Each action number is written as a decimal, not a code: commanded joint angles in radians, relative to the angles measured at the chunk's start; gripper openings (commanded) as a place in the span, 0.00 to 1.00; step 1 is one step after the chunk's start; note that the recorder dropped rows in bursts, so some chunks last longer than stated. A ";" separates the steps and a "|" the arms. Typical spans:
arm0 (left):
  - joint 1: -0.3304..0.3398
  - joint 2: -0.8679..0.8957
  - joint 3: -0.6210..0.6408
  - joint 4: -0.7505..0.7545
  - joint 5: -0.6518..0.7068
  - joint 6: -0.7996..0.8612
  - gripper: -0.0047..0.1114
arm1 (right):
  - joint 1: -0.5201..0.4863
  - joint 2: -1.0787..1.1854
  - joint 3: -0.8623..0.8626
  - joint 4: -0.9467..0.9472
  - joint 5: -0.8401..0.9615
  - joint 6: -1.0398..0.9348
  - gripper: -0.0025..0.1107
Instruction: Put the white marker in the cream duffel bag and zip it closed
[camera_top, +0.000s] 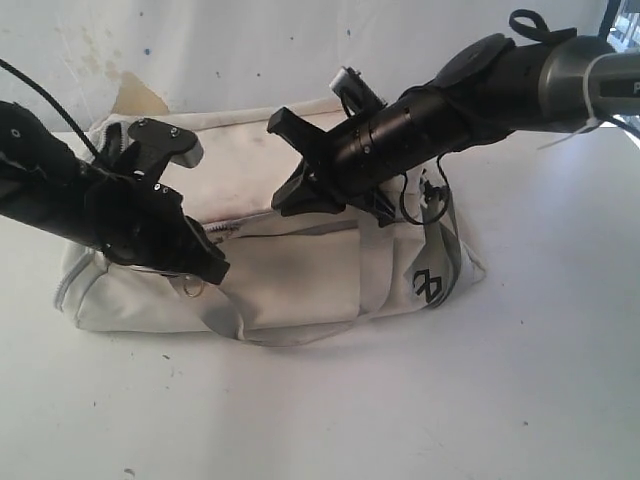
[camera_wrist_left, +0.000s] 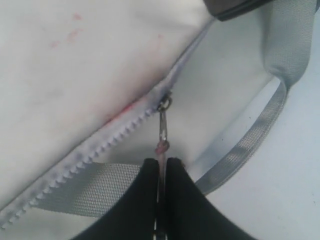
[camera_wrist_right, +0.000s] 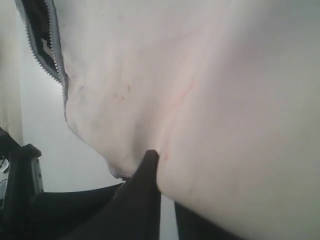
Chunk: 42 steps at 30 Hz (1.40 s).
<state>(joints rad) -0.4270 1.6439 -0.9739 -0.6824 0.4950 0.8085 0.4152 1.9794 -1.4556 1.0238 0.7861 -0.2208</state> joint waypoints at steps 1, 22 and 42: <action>0.006 -0.033 0.007 0.123 0.088 -0.151 0.04 | -0.008 -0.016 0.001 -0.086 -0.044 0.020 0.02; 0.299 -0.101 0.007 0.149 0.238 -0.210 0.04 | -0.008 -0.016 0.001 -0.245 -0.057 0.025 0.02; 0.449 -0.132 -0.144 0.226 0.316 -0.207 0.04 | -0.008 -0.016 0.001 -0.699 -0.053 0.023 0.02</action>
<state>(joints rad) -0.0192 1.5265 -1.0948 -0.5953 0.8623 0.6103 0.4419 1.9614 -1.4656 0.5367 0.7545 -0.1871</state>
